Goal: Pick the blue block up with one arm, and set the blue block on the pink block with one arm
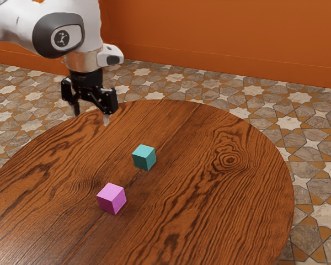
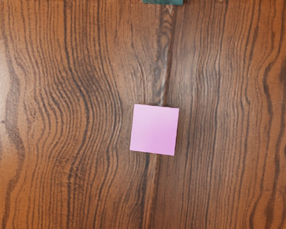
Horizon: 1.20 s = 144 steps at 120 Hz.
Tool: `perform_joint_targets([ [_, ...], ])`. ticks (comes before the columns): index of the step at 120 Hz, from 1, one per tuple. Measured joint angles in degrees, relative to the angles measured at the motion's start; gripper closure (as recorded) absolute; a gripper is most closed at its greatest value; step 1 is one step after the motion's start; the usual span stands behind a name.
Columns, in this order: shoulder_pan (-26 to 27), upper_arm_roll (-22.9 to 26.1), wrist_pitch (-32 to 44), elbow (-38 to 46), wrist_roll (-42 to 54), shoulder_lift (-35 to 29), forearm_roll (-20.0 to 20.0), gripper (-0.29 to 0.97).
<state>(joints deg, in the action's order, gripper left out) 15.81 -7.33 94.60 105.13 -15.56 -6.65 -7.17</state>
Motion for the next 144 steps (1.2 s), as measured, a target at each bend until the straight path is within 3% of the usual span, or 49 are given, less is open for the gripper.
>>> perform_joint_targets([
  [23, -1.55, 0.20, 13.81, 5.11, -1.99, 6.68, 3.76, 0.00],
  [48, -2.58, 0.23, 22.56, 5.22, -2.63, 13.57, 7.32, 0.00],
  [65, -6.57, 2.69, 25.44, 4.86, -2.28, 16.78, 8.02, 0.00],
  [112, -9.68, 3.32, 30.63, -5.76, 2.99, 31.22, 10.76, 0.00],
  [144, -10.59, 3.28, 31.68, -10.61, 8.35, 35.83, 12.13, 0.00],
])
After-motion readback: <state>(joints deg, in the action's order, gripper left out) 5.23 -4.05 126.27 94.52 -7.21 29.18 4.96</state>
